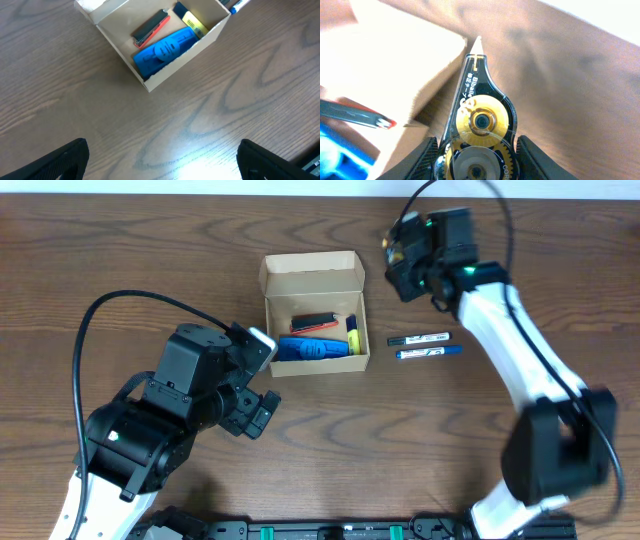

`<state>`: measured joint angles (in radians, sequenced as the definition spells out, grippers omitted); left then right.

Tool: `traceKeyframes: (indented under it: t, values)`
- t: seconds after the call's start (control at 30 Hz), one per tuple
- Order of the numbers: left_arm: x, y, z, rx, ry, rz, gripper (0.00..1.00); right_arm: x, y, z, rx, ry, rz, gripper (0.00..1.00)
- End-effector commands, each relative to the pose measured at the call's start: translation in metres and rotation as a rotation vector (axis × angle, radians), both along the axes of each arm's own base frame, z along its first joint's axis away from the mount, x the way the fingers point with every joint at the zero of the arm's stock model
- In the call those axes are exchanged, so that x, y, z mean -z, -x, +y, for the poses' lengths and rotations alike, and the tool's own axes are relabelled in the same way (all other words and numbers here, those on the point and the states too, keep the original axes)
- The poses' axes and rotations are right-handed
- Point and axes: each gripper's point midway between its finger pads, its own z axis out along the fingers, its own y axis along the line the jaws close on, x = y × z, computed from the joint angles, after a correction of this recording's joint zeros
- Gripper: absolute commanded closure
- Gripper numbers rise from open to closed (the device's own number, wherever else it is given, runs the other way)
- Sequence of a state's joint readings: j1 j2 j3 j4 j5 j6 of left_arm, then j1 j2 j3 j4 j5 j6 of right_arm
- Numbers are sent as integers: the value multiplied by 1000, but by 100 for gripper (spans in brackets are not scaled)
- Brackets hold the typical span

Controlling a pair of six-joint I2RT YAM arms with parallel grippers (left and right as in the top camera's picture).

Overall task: Pack container
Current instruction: 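Carry the correction tape with the right gripper into the box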

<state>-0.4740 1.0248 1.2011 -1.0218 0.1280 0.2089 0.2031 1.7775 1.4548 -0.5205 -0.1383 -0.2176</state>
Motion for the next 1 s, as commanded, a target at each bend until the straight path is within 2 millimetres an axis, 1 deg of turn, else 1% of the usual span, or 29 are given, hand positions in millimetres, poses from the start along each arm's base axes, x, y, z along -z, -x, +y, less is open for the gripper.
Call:
traceKeyframes:
  t: [0.0, 0.07, 0.2, 0.4, 0.53, 0.6, 0.67, 0.83, 0.97]
  values:
    - [-4, -1, 0, -8, 9, -5, 5, -29, 14, 17, -22, -37, -31, 66]
    - [-4, -1, 0, -8, 9, -5, 5, -33, 25, 32, -59, -37, -27, 66]
    - [-4, -1, 0, -8, 9, -5, 5, -25, 45, 64, -139, -23, 18, 66]
    - [-4, -1, 0, -8, 9, -5, 5, -17, 81, 118, -417, 77, -2, 65]
    - [-4, -1, 0, -8, 9, -5, 5, -3, 104, 145, -624, 140, -2, 63]
    - [-4, -1, 0, -8, 9, -5, 5, 7, 110, 152, -691, 150, 12, 61]
    - [-4, -1, 0, -8, 9, -5, 5, 20, 112, 156, -740, 171, 27, 60]
    - [-4, -1, 0, -8, 9, -4, 5, 53, 115, 161, -860, 210, 59, 59]
    - [-4, -1, 0, -8, 9, -5, 5, 72, 117, 164, -931, 229, 72, 55]
